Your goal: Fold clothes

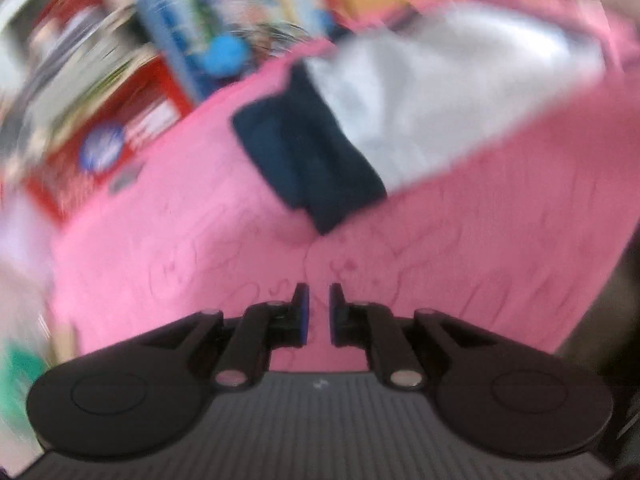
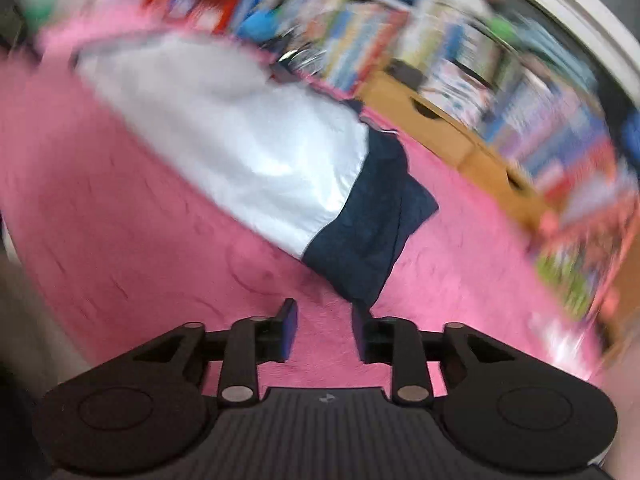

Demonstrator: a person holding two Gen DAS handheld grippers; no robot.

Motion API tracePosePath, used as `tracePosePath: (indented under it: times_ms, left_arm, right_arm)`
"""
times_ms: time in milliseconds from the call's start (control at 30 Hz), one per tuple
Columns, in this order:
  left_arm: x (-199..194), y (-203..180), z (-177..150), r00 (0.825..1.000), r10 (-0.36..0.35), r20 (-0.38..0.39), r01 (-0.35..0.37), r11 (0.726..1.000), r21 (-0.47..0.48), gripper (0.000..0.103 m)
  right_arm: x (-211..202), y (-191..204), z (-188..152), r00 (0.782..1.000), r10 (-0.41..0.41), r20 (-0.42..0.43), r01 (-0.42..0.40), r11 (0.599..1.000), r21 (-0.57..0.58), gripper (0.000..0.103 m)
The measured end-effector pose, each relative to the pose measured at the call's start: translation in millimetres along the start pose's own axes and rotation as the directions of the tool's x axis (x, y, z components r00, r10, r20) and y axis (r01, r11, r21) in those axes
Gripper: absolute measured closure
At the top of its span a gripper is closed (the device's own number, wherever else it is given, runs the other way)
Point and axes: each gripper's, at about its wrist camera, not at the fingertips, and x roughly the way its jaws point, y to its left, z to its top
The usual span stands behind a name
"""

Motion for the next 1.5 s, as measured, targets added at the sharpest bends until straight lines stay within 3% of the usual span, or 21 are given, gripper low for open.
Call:
tracePosePath:
  times_ms: [33, 67, 167, 233, 300, 333, 400, 533, 633, 767, 800, 900, 1067, 1167, 1333, 1400, 1433, 1500]
  left_arm:
    - [-4, 5, 4, 0.999, -0.018, 0.035, 0.020, 0.998, -0.060, 0.086]
    - [-8, 9, 9, 0.997, -0.032, 0.073, 0.040, 0.993, -0.113, 0.083]
    - [-2, 6, 27, 0.980, -0.034, 0.195, 0.080, 0.969, -0.234, 0.071]
    - [11, -7, 41, 0.966, -0.016, 0.260, 0.095, 0.951, -0.294, 0.066]
    - [29, -21, 56, 0.951, 0.015, 0.308, 0.094, 0.937, -0.335, 0.059]
    - [41, -31, 65, 0.950, 0.029, 0.310, 0.084, 0.935, -0.345, 0.058]
    - [64, -50, 82, 0.953, 0.035, 0.301, 0.079, 0.930, -0.358, 0.058]
    - [107, -85, 115, 0.970, 0.019, 0.243, 0.054, 0.955, -0.291, 0.058]
    - [132, -94, 123, 0.977, 0.071, 0.199, -0.018, 0.967, -0.256, 0.058]
    - [143, -84, 115, 0.965, 0.181, 0.189, -0.139, 0.967, -0.214, 0.053]
    - [145, -78, 112, 0.964, 0.188, 0.188, -0.147, 0.966, -0.213, 0.047]
    - [143, -53, 106, 0.971, 0.158, 0.178, -0.104, 0.954, -0.283, 0.032]
    - [139, -41, 101, 0.976, 0.122, 0.182, -0.058, 0.945, -0.322, 0.030]
    - [140, -37, 101, 0.977, 0.105, 0.184, -0.038, 0.941, -0.337, 0.030]
    - [141, -37, 102, 0.979, 0.105, 0.177, -0.040, 0.942, -0.333, 0.030]
    - [142, -36, 101, 0.979, 0.101, 0.176, -0.037, 0.941, -0.336, 0.030]
    - [142, -36, 101, 0.980, 0.099, 0.175, -0.034, 0.940, -0.338, 0.030]
    - [142, -35, 101, 0.980, 0.093, 0.176, -0.027, 0.939, -0.344, 0.030]
  right_arm:
    - [-5, -3, -2, 1.000, 0.024, 0.003, -0.025, 0.998, 0.061, 0.063]
    - [-6, -3, 1, 0.998, 0.040, 0.040, -0.045, 0.991, 0.127, 0.056]
    - [-2, 2, 15, 0.981, 0.055, 0.184, -0.110, 0.946, 0.306, 0.049]
    - [16, 14, 32, 0.969, 0.005, 0.245, -0.103, 0.916, 0.389, 0.046]
    - [37, 29, 53, 0.970, -0.055, 0.238, -0.055, 0.901, 0.431, 0.046]
    - [50, 37, 63, 0.970, -0.086, 0.226, -0.026, 0.892, 0.450, 0.046]
    - [70, 47, 78, 0.979, -0.061, 0.196, -0.035, 0.892, 0.451, 0.047]
    - [104, 66, 101, 0.991, 0.002, 0.132, -0.059, 0.903, 0.425, 0.053]
    - [119, 78, 107, 0.997, -0.008, 0.075, -0.020, 0.931, 0.363, 0.053]
    - [129, 60, 101, 0.998, -0.061, 0.004, 0.054, 0.916, 0.398, 0.053]
    - [131, 53, 99, 0.997, -0.081, -0.018, 0.082, 0.907, 0.413, 0.054]
    - [136, 28, 87, 0.989, -0.136, -0.064, 0.150, 0.877, 0.456, 0.054]
    - [137, 3, 72, 0.967, -0.227, -0.113, 0.254, 0.857, 0.449, 0.072]
    - [137, -1, 68, 0.945, -0.294, -0.141, 0.327, 0.853, 0.407, 0.072]
    - [129, -17, 65, 0.870, -0.447, -0.207, 0.489, 0.734, 0.472, 0.068]
    - [116, -21, 69, 0.858, -0.474, -0.198, 0.499, 0.675, 0.543, 0.067]
    - [111, -18, 73, 0.866, -0.472, -0.168, 0.478, 0.680, 0.557, 0.067]
    - [112, -4, 85, 0.907, -0.413, -0.085, 0.391, 0.749, 0.535, 0.065]
